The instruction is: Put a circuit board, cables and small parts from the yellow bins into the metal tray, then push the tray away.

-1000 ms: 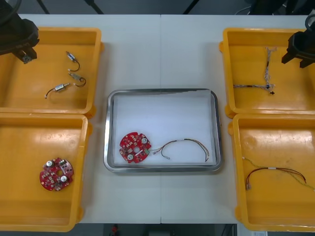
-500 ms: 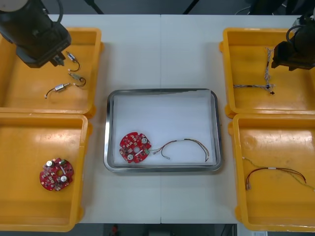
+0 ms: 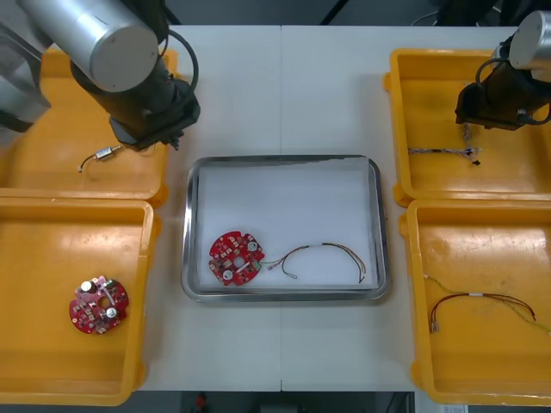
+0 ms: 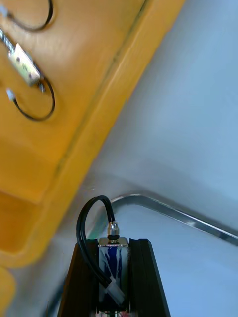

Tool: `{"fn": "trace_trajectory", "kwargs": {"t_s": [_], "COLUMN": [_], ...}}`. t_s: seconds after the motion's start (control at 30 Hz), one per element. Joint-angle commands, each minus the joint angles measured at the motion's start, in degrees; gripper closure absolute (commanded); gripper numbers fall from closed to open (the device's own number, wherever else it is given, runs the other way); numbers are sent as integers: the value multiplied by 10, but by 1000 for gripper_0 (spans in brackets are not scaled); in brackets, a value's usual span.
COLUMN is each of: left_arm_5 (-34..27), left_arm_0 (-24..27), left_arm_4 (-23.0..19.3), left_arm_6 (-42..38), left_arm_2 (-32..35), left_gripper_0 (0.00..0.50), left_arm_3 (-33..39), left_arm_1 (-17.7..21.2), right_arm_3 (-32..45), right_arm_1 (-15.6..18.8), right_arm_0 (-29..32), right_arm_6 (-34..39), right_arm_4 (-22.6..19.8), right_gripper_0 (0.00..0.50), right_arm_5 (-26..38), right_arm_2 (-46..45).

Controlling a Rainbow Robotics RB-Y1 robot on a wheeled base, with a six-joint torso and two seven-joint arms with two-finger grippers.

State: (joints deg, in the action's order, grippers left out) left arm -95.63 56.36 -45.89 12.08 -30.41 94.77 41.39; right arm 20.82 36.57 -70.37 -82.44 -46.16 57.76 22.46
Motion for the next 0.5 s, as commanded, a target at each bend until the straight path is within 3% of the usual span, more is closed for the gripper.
{"fn": "trace_trajectory", "kwargs": {"t_s": [0.03,0.5], "left_arm_5": [-37,-26], "left_arm_0": [-20,-84], "left_arm_4": [49,174], "left_arm_6": [-65,-107], "left_arm_2": [19,-47], "left_gripper_0": [500,500], "left_arm_3": [39,73], "left_arm_1": [-53,-119], "right_arm_3": [-5,-22], "right_arm_1": [-8,-14], "right_arm_0": [-34,-26], "right_arm_6": [-18,-19], "right_arm_4": [10,13], "right_gripper_0": [0,0], "right_arm_5": [-12,-50], "right_arm_2": [-8,-8]}}
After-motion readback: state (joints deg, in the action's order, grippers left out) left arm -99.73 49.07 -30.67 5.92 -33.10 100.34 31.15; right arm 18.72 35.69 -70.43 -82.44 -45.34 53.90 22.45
